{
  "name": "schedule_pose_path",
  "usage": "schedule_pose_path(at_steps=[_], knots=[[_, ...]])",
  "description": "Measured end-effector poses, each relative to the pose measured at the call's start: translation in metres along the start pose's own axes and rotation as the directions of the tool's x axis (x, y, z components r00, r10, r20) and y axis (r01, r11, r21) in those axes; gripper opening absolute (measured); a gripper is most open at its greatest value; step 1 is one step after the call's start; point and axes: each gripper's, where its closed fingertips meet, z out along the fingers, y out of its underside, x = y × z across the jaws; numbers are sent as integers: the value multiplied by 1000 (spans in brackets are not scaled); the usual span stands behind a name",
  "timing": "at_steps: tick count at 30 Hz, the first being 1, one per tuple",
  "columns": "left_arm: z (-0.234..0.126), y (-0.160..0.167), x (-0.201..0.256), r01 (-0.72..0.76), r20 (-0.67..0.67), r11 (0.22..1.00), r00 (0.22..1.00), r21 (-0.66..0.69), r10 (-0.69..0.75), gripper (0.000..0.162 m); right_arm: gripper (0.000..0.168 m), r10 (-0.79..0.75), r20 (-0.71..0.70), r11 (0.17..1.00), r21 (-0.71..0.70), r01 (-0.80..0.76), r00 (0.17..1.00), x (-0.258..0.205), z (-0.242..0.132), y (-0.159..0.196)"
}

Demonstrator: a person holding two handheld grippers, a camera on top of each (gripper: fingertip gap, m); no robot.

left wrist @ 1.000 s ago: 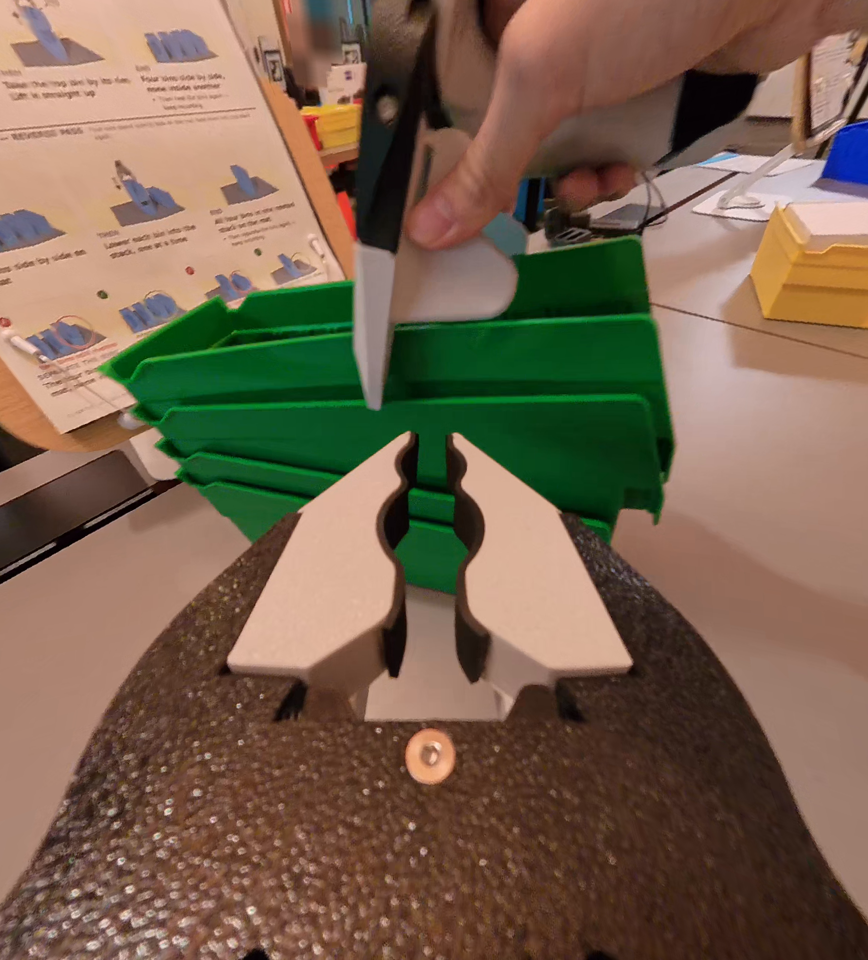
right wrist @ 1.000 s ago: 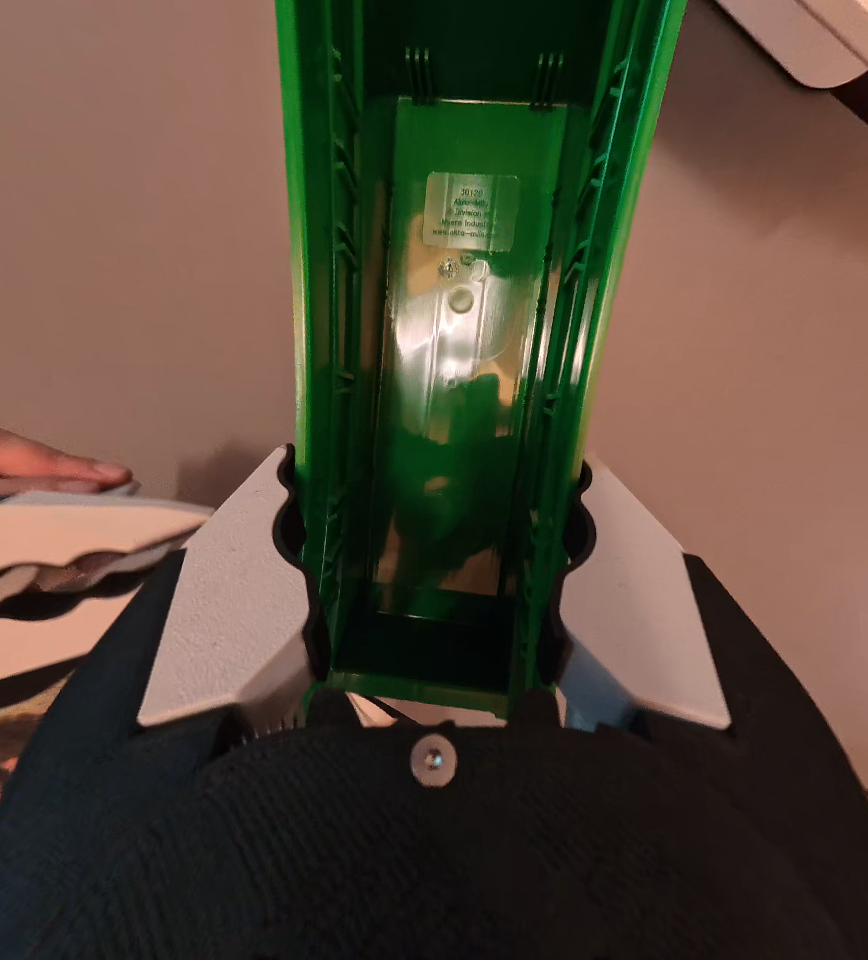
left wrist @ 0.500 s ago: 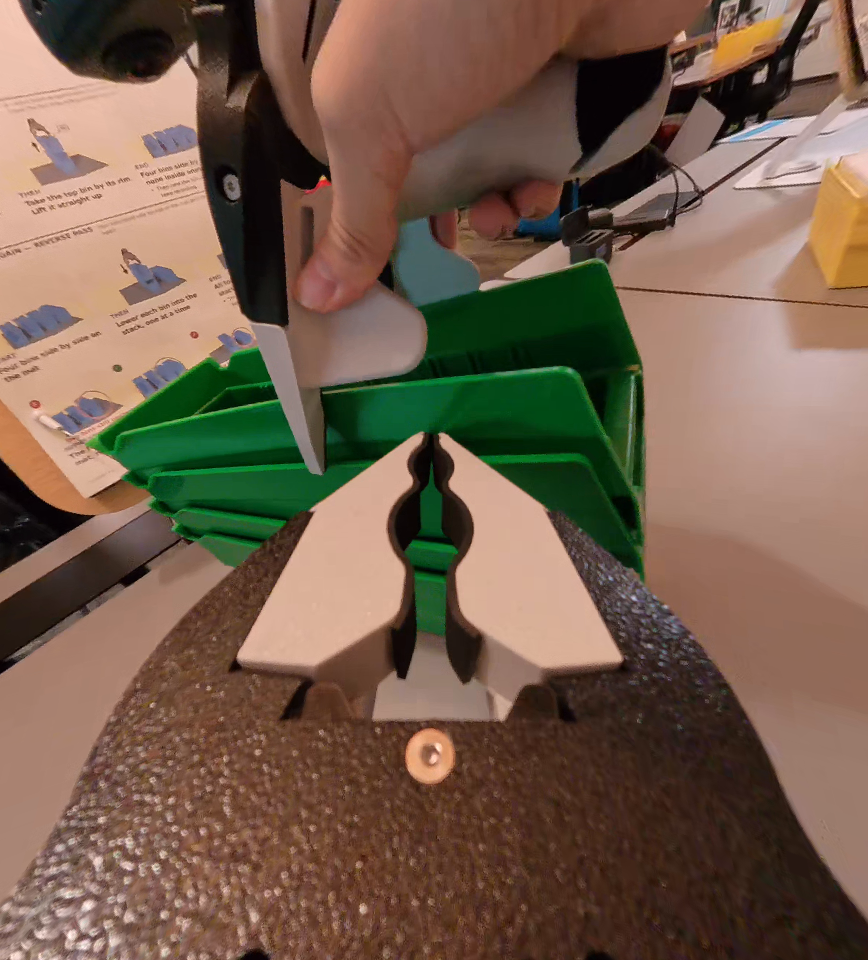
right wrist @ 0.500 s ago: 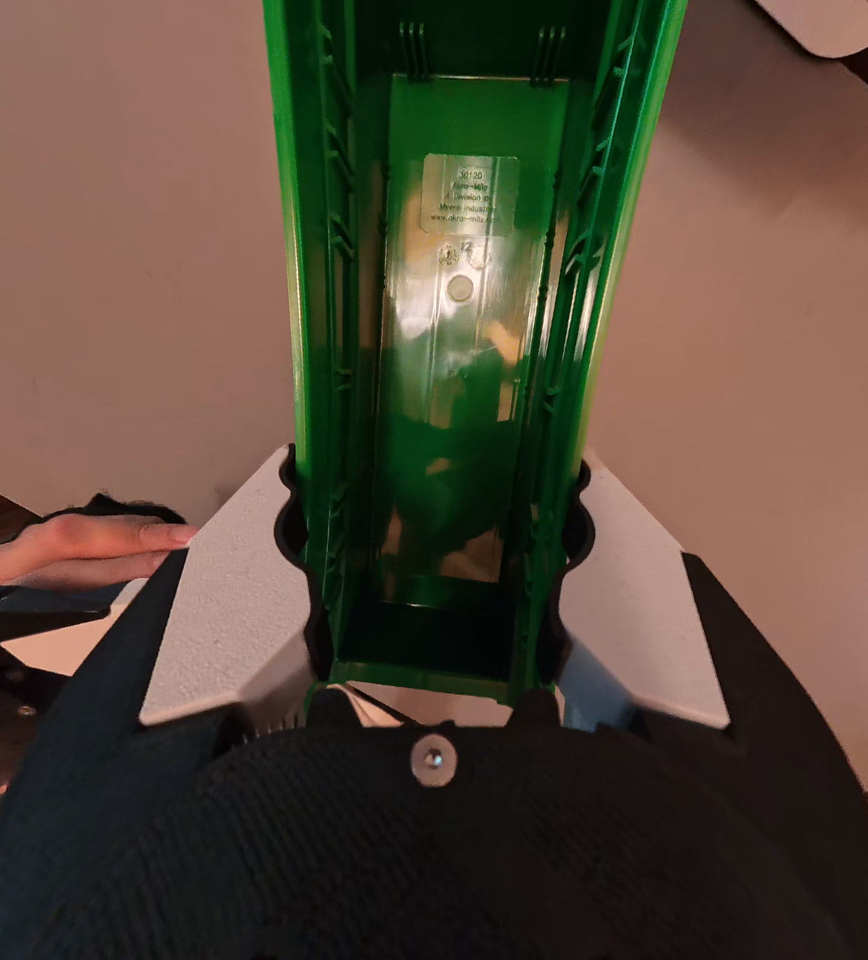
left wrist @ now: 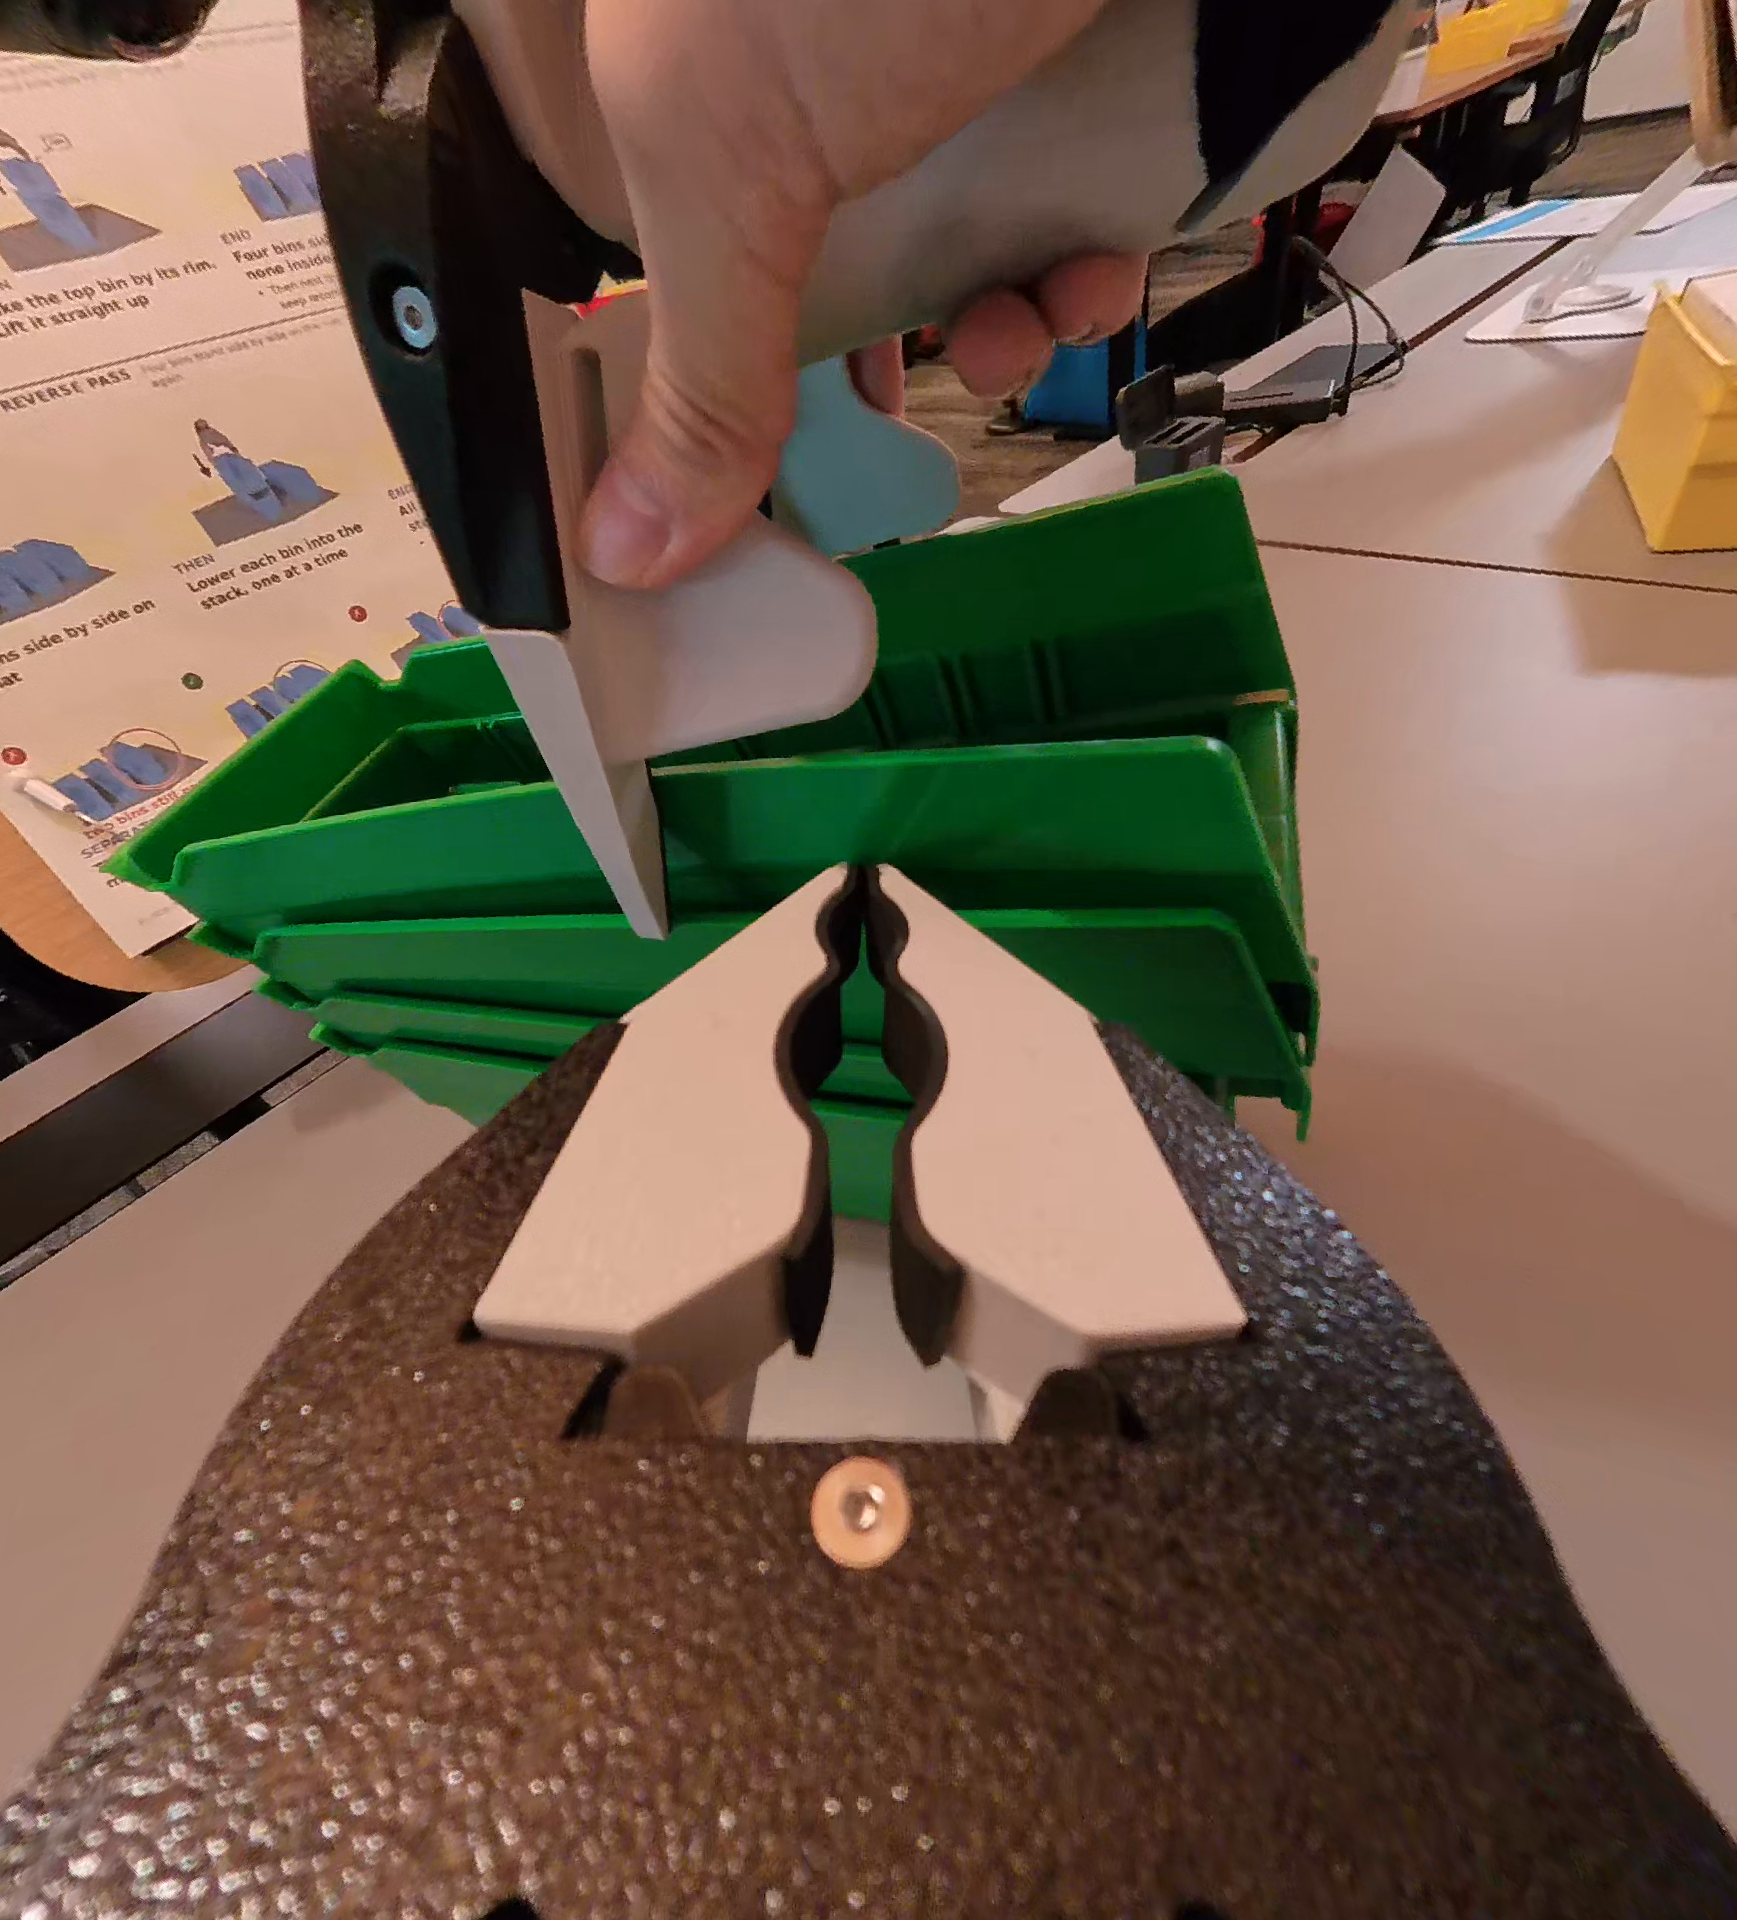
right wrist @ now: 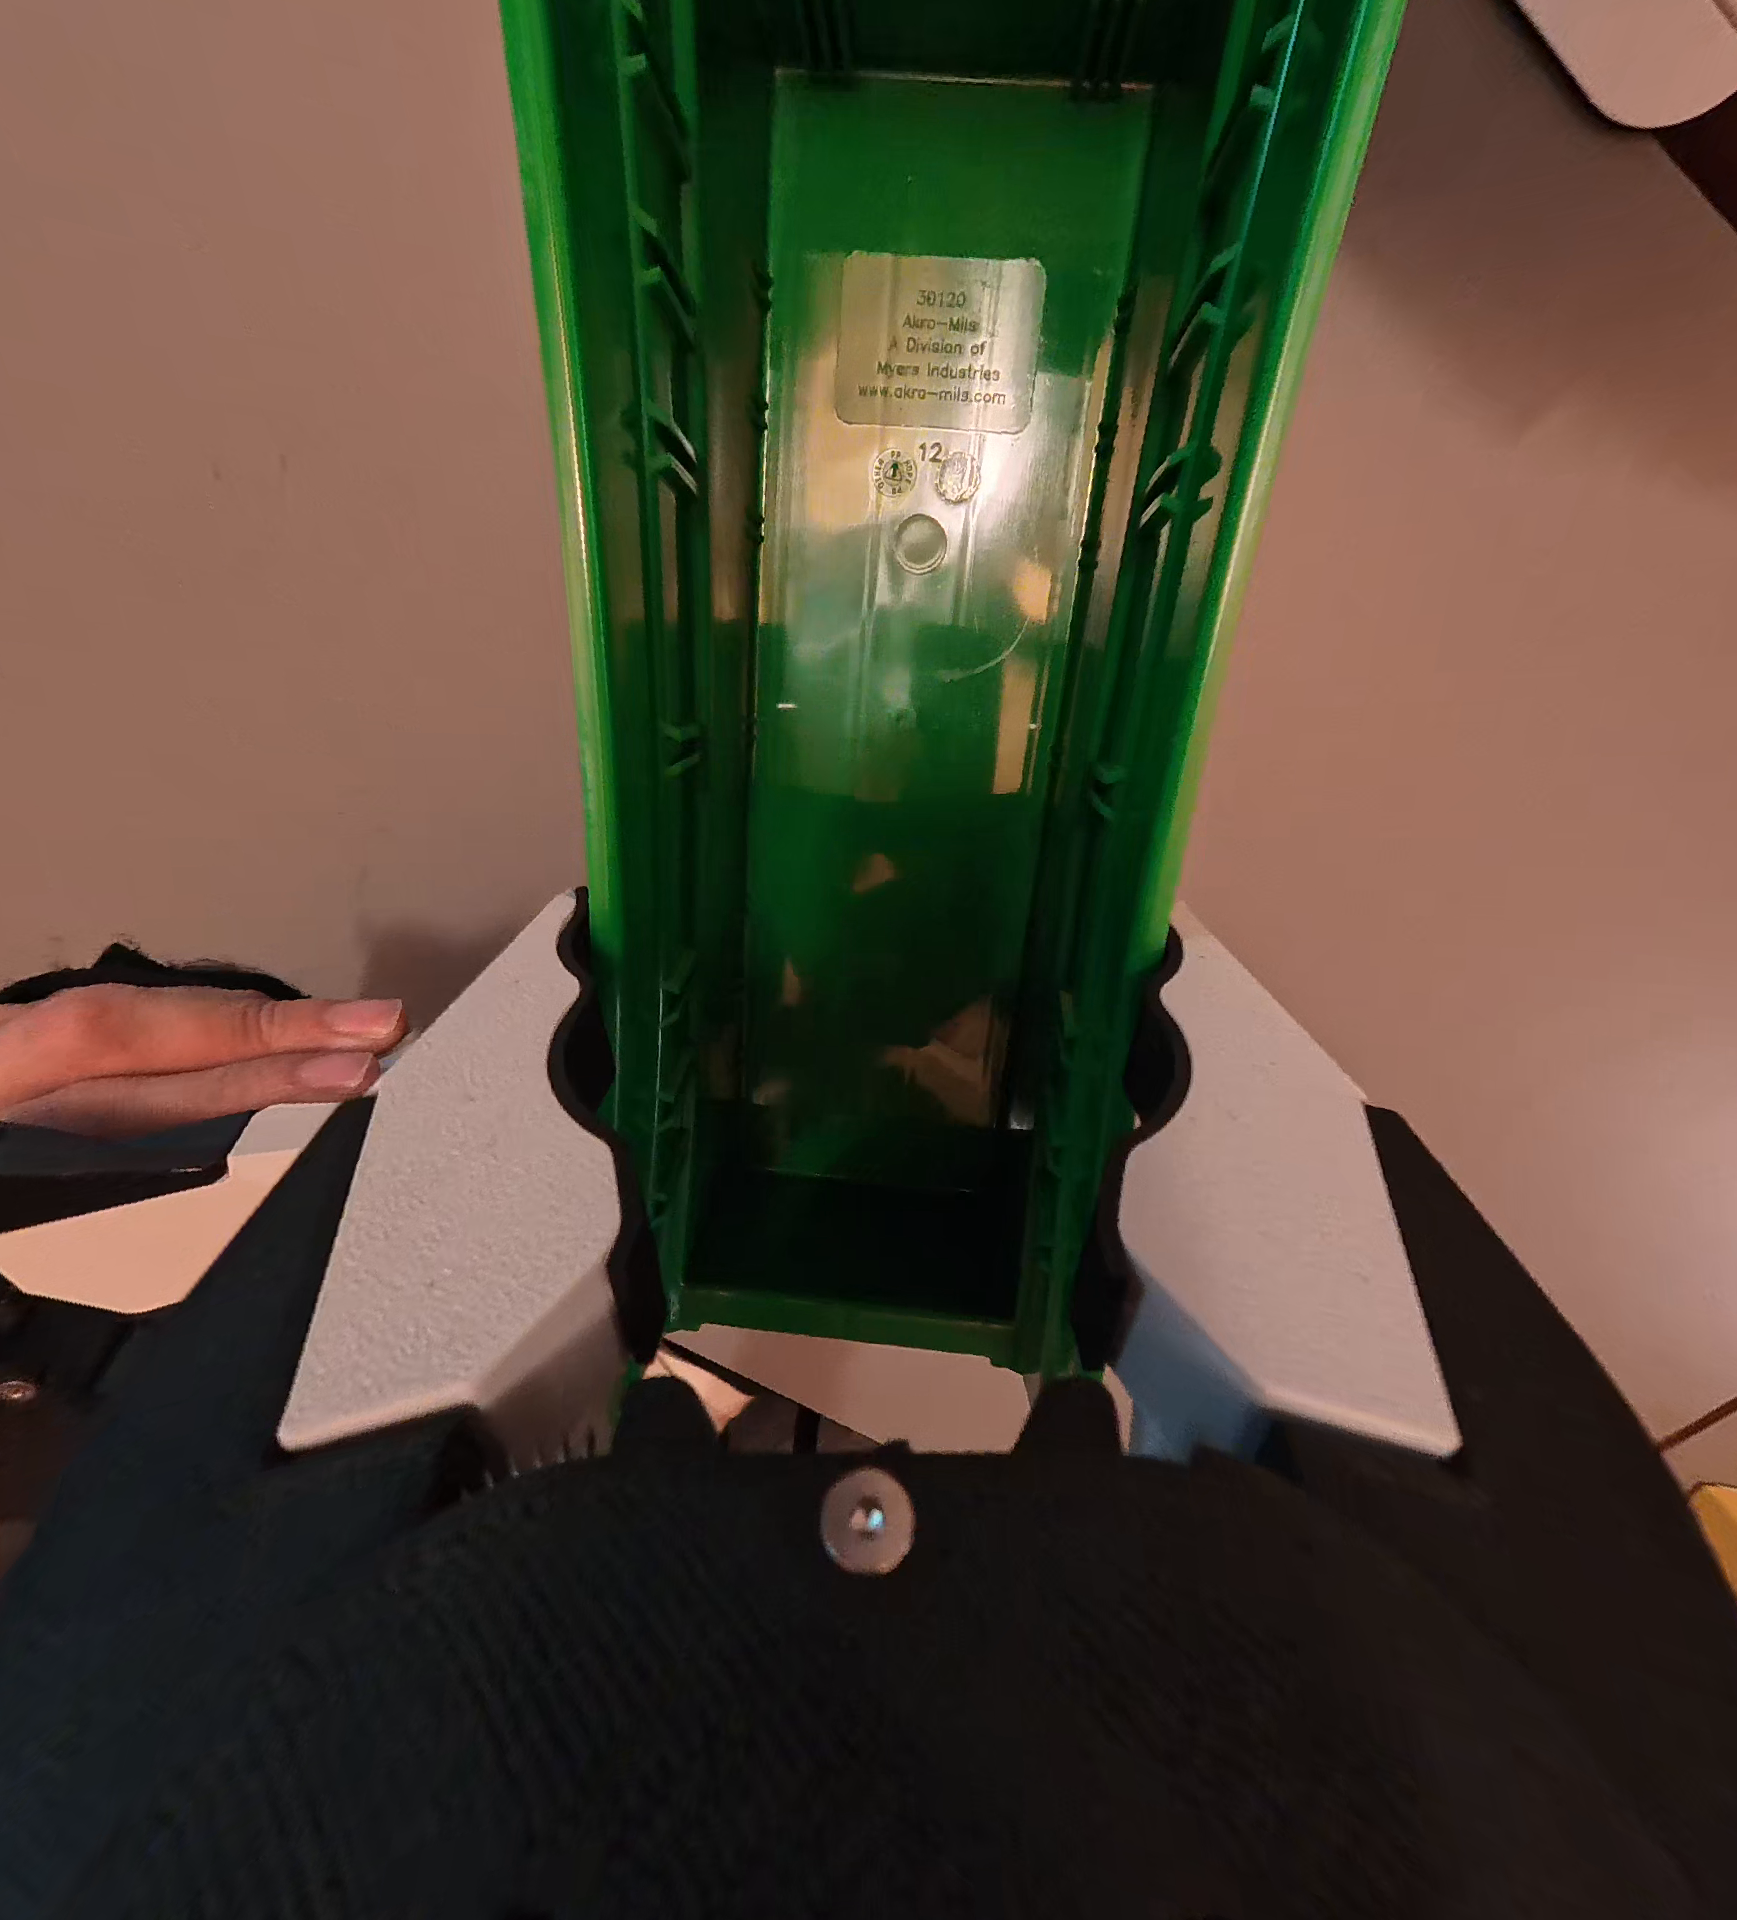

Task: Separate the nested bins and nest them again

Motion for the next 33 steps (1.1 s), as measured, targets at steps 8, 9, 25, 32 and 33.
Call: schedule_pose_path(at_steps=[8,9,25,32,33], knots=[[2,-1,-1,-17,41,1000,999,15,16,0,106,-5,-21,1000,-15,5,1000,3,-2,0],[2,-1,-1,-21,44,1000,999,16,20,0,106,-2,-21,1000,-14,2,1000,3,-3,0],[2,-2,0,-11,41,1000,999,26,10,0,94,26,-14,1000,-15,-26,1000,5,-16,-1],[2,-2,1,-8,37,1000,999,30,7,0,88,39,34,999,2,-39,999,7,-20,-4],[2,-2,1,-7,34,999,999,31,6,0,88,41,48,999,5,-42,998,9,-20,-4]])
